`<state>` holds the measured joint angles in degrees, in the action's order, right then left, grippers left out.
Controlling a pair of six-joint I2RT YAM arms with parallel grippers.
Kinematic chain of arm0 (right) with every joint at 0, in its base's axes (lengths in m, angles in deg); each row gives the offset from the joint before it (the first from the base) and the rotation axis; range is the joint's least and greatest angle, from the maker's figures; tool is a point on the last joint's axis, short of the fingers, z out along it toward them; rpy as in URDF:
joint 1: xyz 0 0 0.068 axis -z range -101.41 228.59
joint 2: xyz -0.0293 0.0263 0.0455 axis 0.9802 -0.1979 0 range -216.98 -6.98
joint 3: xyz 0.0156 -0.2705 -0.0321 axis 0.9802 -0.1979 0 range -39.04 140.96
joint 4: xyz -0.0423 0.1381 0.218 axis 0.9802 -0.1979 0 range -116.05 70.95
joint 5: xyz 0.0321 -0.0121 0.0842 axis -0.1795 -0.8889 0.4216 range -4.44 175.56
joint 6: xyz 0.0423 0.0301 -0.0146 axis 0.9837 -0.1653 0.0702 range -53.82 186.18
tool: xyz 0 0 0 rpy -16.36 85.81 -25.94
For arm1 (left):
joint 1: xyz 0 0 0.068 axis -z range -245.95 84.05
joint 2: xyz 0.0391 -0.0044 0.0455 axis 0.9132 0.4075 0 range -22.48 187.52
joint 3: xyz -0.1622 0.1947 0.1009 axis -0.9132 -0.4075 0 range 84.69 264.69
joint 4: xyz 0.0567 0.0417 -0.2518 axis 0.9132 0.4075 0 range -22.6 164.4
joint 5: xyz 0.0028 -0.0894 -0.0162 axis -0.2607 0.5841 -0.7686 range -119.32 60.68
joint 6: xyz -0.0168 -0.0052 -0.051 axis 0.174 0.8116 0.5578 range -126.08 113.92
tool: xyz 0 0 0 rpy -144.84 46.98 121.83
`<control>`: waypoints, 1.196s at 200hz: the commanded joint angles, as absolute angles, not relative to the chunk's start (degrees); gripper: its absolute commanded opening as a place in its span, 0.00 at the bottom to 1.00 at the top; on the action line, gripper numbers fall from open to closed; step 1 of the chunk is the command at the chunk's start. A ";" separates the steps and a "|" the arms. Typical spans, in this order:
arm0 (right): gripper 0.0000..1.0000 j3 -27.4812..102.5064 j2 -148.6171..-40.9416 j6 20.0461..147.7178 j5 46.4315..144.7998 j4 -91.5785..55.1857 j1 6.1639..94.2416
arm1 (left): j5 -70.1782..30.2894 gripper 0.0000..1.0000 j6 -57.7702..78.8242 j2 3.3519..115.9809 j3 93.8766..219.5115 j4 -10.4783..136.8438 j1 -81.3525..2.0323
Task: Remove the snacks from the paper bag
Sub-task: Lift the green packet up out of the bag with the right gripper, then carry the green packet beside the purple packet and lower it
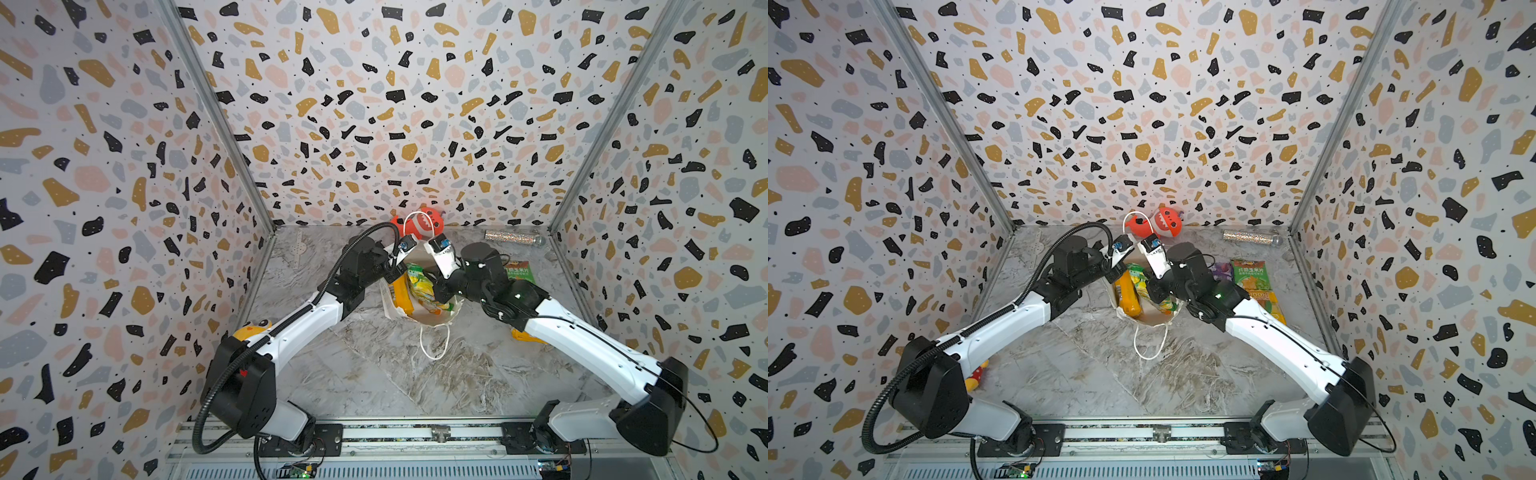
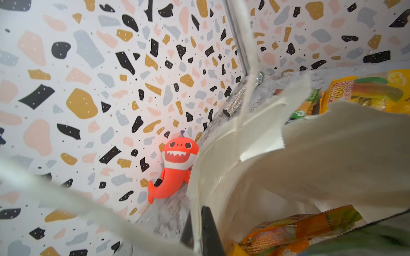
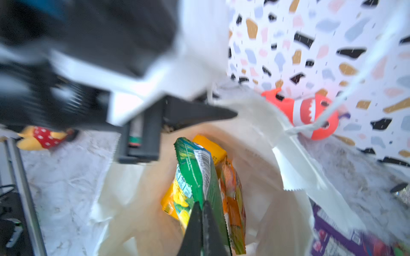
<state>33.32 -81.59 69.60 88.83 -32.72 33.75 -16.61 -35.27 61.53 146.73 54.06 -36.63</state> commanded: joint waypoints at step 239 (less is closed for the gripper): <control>0.00 11.59 -60.40 97.80 95.92 -15.86 59.44 | -32.97 0.00 -29.75 52.24 141.46 44.47 -40.81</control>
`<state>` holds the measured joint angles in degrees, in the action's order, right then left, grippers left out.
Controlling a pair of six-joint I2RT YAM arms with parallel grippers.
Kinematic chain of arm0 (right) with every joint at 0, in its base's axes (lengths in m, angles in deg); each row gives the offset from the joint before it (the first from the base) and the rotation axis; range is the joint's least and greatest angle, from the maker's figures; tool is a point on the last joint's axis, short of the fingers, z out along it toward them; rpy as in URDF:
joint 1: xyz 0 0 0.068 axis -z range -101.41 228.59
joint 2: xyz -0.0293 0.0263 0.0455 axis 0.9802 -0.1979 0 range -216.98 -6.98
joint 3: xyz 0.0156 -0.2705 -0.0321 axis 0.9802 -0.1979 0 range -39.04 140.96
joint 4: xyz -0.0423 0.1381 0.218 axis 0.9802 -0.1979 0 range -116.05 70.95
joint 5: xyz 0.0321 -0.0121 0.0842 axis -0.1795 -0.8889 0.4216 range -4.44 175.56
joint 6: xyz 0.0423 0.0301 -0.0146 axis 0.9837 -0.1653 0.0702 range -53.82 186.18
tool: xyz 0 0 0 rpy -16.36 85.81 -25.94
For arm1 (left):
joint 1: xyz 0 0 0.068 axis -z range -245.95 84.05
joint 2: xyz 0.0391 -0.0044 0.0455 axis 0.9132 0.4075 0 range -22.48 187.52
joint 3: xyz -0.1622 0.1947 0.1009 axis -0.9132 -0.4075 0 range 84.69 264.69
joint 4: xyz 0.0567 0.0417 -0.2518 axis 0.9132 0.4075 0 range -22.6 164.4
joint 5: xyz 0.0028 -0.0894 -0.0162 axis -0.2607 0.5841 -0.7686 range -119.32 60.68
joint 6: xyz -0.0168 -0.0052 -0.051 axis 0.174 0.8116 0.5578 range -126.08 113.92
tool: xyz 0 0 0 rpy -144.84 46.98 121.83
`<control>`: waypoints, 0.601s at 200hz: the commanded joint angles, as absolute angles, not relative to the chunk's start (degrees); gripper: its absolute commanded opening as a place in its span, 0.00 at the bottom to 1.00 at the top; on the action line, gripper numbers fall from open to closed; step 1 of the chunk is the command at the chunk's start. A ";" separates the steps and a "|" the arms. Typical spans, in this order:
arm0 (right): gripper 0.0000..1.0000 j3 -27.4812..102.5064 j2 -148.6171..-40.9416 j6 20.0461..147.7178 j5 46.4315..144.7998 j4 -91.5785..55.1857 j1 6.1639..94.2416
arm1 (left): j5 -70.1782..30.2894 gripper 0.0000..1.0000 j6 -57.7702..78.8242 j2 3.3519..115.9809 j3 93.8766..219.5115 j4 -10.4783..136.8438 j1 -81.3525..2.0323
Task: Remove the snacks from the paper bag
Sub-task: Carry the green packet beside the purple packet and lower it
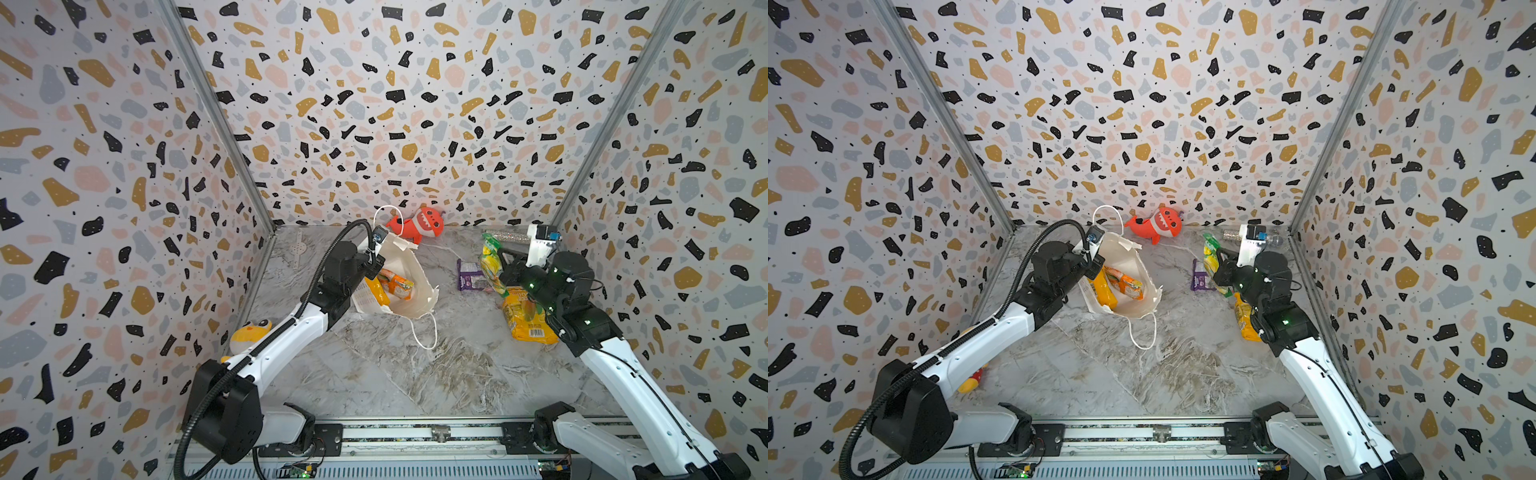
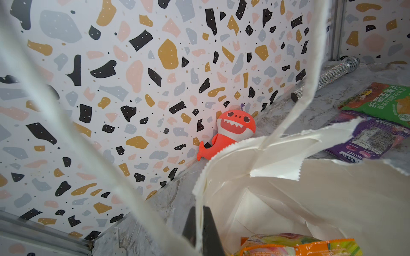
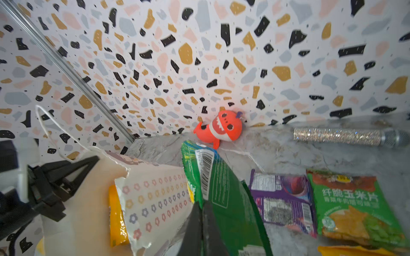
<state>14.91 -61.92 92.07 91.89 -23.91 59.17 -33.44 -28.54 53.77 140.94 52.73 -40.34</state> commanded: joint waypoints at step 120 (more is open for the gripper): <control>0.00 -10.64 -58.06 115.59 94.69 2.70 59.25 | -21.77 0.00 -30.76 57.38 143.16 42.97 -40.76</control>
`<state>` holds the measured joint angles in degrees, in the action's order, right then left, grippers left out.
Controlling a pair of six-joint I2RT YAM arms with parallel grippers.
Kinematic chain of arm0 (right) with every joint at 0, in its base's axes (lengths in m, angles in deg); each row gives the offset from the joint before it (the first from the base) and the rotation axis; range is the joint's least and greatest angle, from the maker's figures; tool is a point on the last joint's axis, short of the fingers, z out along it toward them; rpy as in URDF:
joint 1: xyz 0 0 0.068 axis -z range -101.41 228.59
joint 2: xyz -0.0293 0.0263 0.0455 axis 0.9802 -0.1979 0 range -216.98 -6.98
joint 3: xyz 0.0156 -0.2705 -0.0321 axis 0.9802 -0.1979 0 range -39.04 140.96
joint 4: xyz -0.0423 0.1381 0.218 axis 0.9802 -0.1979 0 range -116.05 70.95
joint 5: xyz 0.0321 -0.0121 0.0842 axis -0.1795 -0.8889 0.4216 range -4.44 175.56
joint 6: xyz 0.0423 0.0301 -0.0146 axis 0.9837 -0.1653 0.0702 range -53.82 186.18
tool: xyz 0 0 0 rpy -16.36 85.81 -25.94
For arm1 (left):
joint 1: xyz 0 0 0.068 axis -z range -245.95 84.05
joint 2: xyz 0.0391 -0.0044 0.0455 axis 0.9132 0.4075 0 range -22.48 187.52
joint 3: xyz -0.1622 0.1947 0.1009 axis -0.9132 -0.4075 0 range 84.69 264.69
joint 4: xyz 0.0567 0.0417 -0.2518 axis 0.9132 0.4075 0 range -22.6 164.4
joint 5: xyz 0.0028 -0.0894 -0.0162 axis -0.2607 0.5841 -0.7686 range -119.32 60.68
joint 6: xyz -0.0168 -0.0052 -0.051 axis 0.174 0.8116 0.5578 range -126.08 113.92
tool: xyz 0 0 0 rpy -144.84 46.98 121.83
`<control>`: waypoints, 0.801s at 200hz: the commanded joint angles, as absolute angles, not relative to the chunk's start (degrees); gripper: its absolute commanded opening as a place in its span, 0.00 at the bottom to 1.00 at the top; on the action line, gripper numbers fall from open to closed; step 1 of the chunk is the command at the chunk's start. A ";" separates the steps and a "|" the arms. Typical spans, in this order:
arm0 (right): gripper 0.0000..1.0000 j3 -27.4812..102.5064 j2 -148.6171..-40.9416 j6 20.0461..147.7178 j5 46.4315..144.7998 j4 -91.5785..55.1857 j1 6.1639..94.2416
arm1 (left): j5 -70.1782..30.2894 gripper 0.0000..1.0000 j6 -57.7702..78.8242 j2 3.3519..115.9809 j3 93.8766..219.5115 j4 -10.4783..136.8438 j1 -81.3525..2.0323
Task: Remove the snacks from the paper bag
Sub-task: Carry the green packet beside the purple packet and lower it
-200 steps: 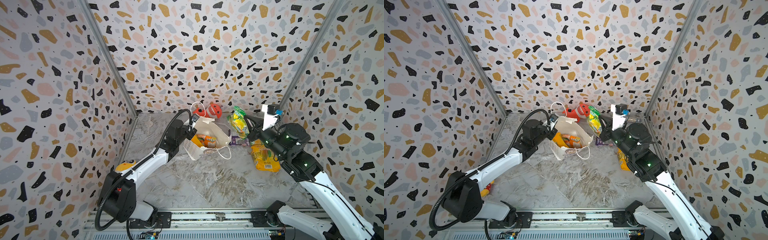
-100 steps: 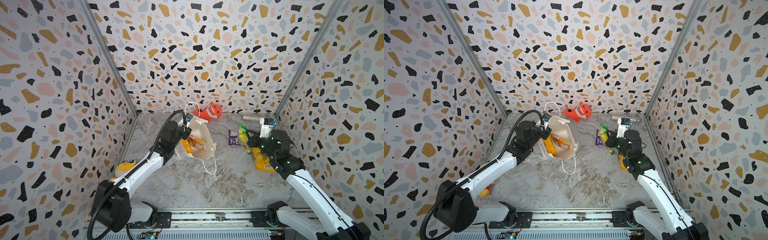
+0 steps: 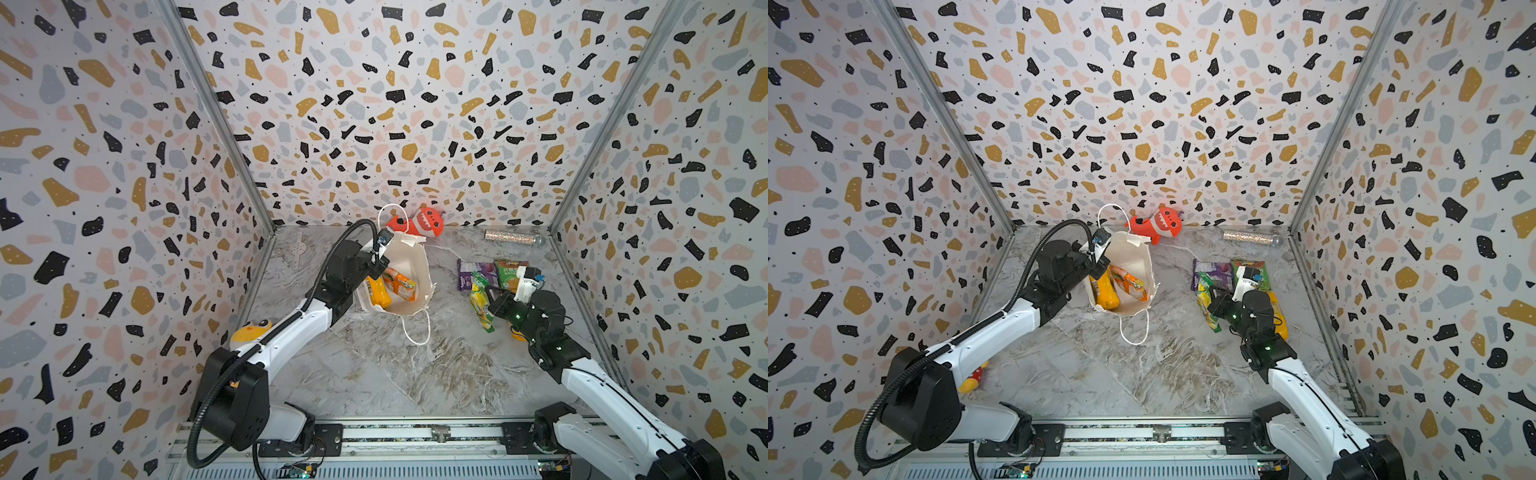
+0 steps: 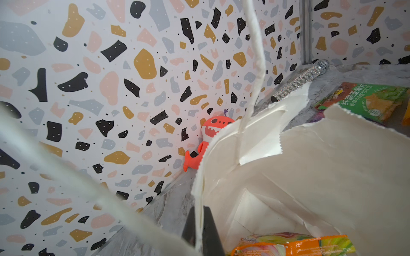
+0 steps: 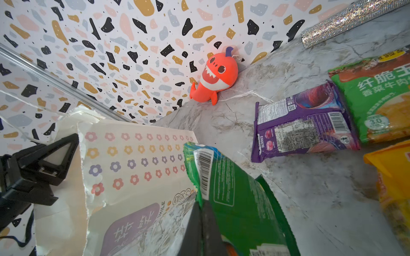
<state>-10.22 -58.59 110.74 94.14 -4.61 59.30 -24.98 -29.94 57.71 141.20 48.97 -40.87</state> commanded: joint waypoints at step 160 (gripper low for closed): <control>0.01 -19.87 -72.90 127.97 91.80 22.42 57.90 | -19.70 0.00 -32.23 56.41 142.04 42.53 -40.79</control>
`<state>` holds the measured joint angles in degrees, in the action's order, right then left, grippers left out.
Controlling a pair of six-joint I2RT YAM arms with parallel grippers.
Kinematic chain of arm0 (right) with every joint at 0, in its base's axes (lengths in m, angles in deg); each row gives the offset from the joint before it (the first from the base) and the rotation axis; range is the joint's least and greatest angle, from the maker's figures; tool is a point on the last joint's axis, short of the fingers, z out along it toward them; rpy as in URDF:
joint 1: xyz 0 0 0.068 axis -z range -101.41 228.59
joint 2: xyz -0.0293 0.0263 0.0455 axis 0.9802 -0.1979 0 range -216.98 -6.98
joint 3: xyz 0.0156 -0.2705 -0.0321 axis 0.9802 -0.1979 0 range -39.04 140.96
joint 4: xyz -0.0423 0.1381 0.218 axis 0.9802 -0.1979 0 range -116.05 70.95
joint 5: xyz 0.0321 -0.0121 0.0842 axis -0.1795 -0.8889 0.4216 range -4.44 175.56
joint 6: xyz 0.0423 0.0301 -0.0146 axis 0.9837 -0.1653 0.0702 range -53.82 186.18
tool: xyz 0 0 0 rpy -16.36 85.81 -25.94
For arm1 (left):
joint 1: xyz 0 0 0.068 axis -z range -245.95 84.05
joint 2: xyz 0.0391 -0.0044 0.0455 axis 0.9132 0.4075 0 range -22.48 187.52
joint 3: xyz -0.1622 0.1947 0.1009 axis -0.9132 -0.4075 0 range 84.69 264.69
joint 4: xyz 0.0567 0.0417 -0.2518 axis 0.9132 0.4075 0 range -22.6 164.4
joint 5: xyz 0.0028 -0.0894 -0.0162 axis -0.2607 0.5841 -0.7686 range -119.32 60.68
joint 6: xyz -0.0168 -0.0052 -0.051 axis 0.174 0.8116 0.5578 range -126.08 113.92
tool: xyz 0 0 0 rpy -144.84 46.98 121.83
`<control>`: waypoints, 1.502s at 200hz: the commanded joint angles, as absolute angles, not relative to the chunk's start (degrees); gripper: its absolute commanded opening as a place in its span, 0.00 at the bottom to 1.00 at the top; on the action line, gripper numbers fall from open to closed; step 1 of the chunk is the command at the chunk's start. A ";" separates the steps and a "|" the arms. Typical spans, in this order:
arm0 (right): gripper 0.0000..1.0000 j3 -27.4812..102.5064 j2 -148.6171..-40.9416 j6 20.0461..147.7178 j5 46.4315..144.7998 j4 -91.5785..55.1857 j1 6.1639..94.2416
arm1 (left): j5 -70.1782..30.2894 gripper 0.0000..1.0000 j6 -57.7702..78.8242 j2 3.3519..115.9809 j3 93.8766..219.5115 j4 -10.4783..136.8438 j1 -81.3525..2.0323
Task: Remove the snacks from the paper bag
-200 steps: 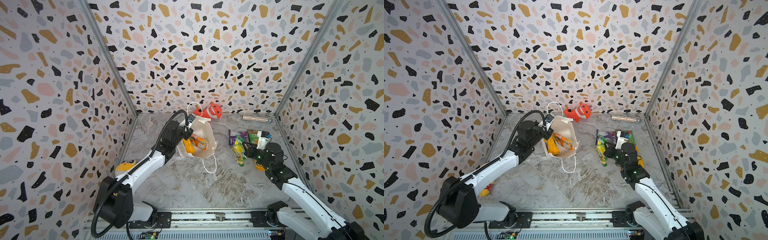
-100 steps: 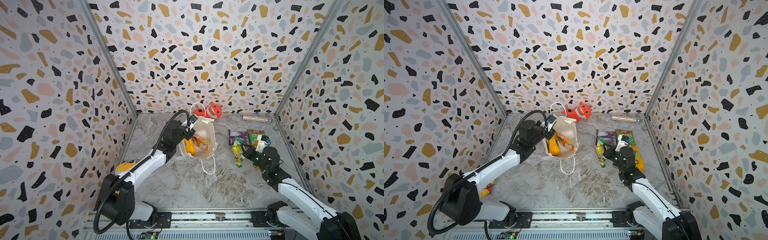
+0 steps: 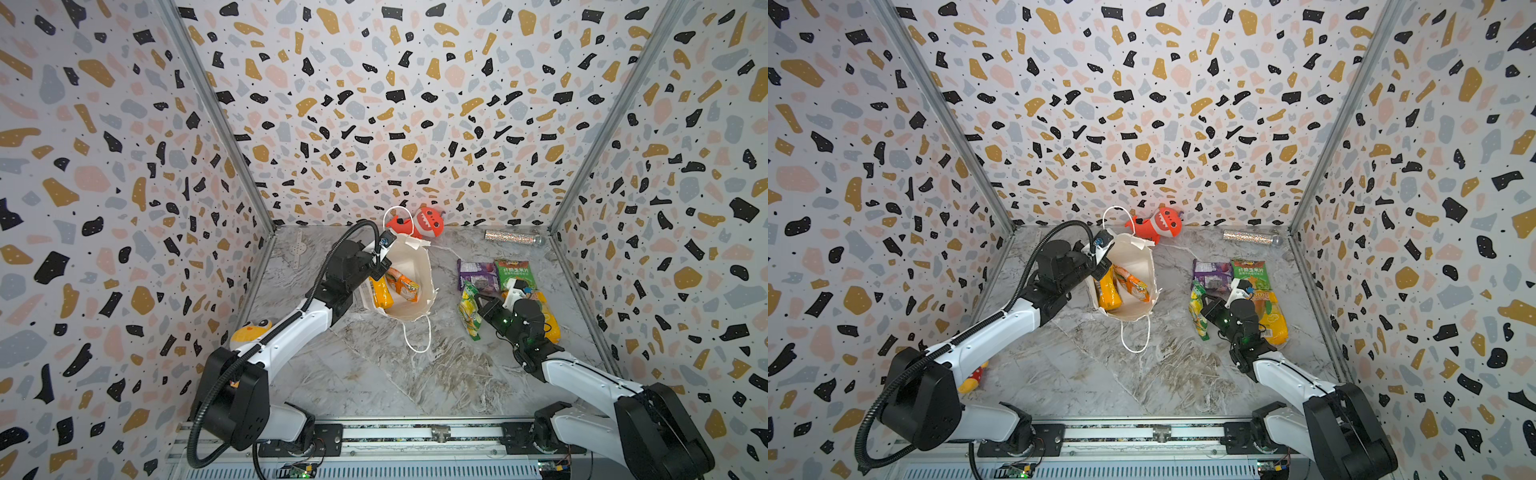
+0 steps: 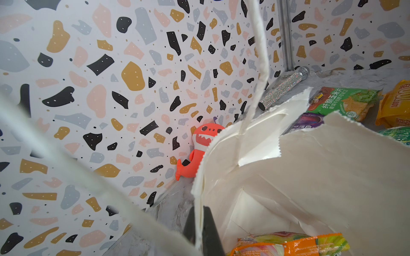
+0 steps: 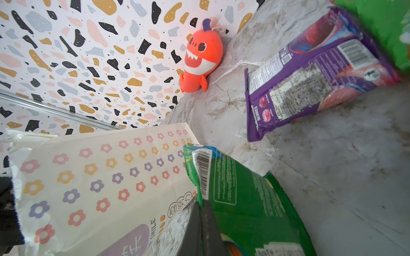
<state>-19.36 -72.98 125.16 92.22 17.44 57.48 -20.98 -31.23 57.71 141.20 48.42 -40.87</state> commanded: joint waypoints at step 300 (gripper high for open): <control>0.00 -10.66 -73.24 107.61 81.43 -1.10 66.28 | -17.98 0.00 -32.45 56.99 142.23 42.71 -40.69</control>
